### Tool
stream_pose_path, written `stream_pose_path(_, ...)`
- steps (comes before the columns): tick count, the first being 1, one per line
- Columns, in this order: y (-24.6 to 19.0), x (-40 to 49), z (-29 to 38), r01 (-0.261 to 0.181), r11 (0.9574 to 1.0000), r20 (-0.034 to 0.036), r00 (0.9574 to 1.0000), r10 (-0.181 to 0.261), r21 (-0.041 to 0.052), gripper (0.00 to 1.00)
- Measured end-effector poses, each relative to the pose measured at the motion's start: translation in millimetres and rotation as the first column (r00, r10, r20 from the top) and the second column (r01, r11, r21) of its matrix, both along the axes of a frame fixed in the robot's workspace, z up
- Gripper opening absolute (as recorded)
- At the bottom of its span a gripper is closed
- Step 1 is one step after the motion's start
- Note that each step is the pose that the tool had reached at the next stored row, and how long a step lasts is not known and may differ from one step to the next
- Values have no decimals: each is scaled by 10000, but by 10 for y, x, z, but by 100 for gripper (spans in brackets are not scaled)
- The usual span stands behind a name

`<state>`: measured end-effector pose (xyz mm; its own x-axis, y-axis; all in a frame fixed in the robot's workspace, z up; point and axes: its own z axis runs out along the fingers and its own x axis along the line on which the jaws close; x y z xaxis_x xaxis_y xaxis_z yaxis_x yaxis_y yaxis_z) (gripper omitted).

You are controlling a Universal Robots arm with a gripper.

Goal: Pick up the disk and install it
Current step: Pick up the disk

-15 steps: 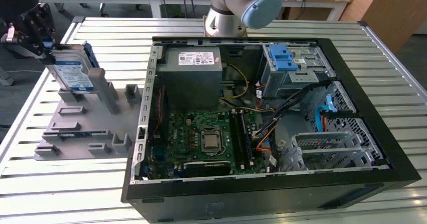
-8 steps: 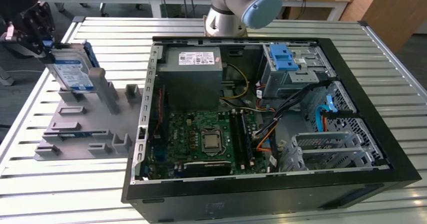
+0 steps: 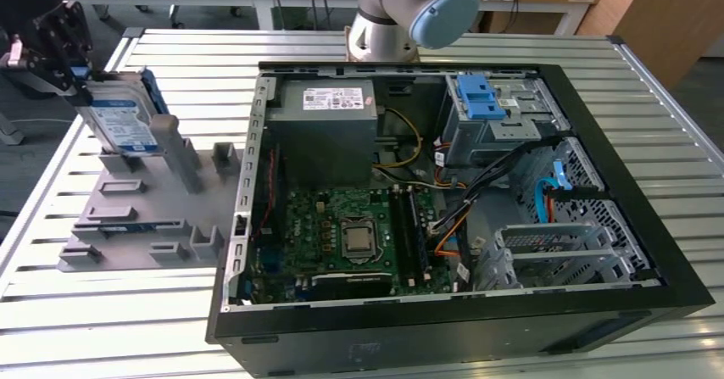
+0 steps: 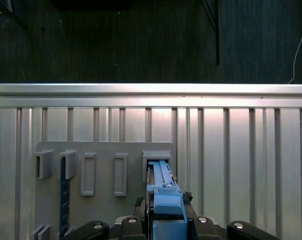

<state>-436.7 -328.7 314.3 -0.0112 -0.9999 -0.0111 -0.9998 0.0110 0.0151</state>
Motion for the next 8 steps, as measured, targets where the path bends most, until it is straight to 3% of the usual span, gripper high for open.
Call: stream_pose_path(8, 3, 0, 24, 1, 10000, 1, 10000, -1, -1, 36)
